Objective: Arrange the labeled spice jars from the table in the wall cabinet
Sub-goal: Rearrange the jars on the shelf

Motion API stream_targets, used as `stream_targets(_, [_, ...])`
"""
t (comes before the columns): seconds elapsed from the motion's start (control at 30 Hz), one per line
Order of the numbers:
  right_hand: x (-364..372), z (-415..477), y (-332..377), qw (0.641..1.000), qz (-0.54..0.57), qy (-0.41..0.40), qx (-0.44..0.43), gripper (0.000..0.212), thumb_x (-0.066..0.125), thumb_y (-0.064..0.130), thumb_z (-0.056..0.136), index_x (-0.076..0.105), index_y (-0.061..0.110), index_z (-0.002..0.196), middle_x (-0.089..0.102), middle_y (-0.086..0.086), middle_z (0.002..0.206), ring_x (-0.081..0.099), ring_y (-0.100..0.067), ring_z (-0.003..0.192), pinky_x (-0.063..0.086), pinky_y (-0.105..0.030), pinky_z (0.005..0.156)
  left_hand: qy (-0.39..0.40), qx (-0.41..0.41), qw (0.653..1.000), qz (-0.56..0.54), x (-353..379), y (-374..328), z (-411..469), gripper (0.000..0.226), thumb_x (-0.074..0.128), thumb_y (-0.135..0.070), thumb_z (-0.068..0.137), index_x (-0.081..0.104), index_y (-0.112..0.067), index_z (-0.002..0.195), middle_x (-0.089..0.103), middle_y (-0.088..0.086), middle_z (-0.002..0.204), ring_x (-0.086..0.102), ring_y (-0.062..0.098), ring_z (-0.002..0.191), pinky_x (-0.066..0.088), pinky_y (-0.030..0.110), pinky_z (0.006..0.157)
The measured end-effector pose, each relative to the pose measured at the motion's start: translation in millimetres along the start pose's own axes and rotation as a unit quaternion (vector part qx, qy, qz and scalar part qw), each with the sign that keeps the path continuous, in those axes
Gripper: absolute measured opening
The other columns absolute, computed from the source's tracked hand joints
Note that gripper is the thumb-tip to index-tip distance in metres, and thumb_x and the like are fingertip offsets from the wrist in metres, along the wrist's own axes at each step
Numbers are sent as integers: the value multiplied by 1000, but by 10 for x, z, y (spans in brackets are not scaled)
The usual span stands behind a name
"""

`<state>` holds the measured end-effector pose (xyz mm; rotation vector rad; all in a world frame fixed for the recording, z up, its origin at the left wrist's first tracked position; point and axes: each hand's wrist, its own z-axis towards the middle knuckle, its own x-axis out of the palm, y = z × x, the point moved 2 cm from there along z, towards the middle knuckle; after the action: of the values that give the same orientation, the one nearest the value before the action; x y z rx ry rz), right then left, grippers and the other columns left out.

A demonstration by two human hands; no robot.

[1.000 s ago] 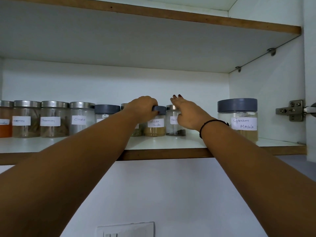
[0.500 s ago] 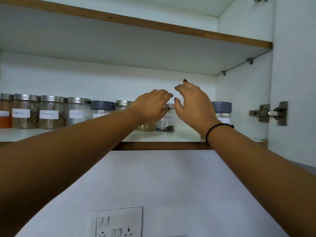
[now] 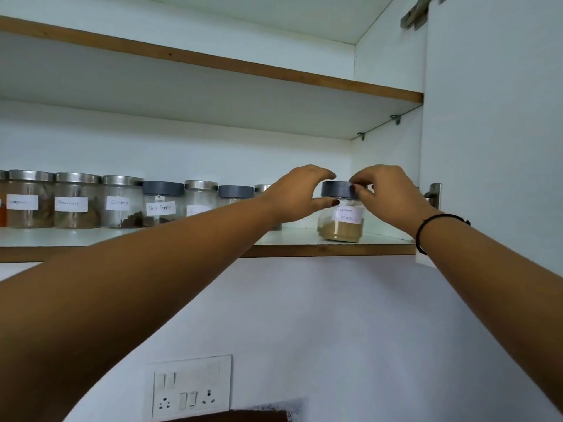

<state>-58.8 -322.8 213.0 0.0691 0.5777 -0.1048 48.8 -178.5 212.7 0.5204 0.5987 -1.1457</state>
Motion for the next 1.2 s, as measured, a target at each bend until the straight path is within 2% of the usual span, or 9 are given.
stream_targets(0.13, [-25,-2,-52,999,39,26,-19,30,49,3,95,72,8,114,72,-10,111,63,-25,100,50,-35,90,4,0,1000,-6,-19,-131,112,45,61,-33,97,54,-19,139,56,2,141,51,18,127,41,33,107])
stream_targets(0.23, [-28,47,-60,999,34,33,-15,33,47,0,94,72,8,113,71,-12,111,62,-27,101,50,-38,91,31,-8,999,12,8,-134,196,29,65,-29,94,68,-16,120,69,3,114,60,20,103,50,42,93])
stream_targets(0.3, [-30,72,-51,999,28,38,-18,35,45,-1,94,72,9,115,70,-13,113,62,-28,103,50,-39,93,31,-20,999,21,32,-103,236,25,66,-27,93,70,-14,114,70,4,107,60,21,97,51,44,89])
stream_targets(0.53, [120,155,-24,996,-10,79,-28,43,47,-10,87,71,10,117,69,-15,110,61,-31,101,51,-44,92,30,-42,999,13,103,57,321,23,70,-27,91,69,-13,109,69,5,105,61,21,96,51,37,87])
stream_targets(0.63, [246,226,-12,996,-23,88,-28,46,49,-11,83,69,10,118,67,-14,113,60,-31,102,51,-39,90,36,-55,998,18,144,154,352,24,69,-27,91,69,-12,110,69,6,106,60,22,97,50,37,88])
stream_targets(0.77, [408,328,-17,995,-23,95,-28,44,50,-10,82,68,11,117,66,-14,109,56,-27,92,41,-30,75,38,-46,997,54,230,257,396,22,65,-27,94,68,-11,110,68,6,104,59,24,96,48,38,86])
stream_targets(0.87, [543,386,-47,995,-14,90,-28,45,51,-9,83,67,11,119,65,-13,111,59,-29,99,43,-31,77,35,-47,996,63,294,371,437,22,64,-27,95,67,-11,110,68,7,104,59,24,95,46,36,83])
stream_targets(1.03, [788,511,-78,995,-12,93,-26,39,51,-9,82,67,9,113,64,-13,105,52,-24,85,37,-29,71,41,-59,995,61,400,600,542,25,67,-28,93,67,-11,111,68,7,105,59,23,96,47,37,86])
stream_targets(1.2, [1000,660,-72,995,-8,97,-24,35,54,-6,82,68,8,111,65,-14,105,55,-26,89,37,-29,72,40,-66,995,60,493,845,634,26,70,-27,91,69,-10,111,69,8,106,60,23,96,46,33,85])
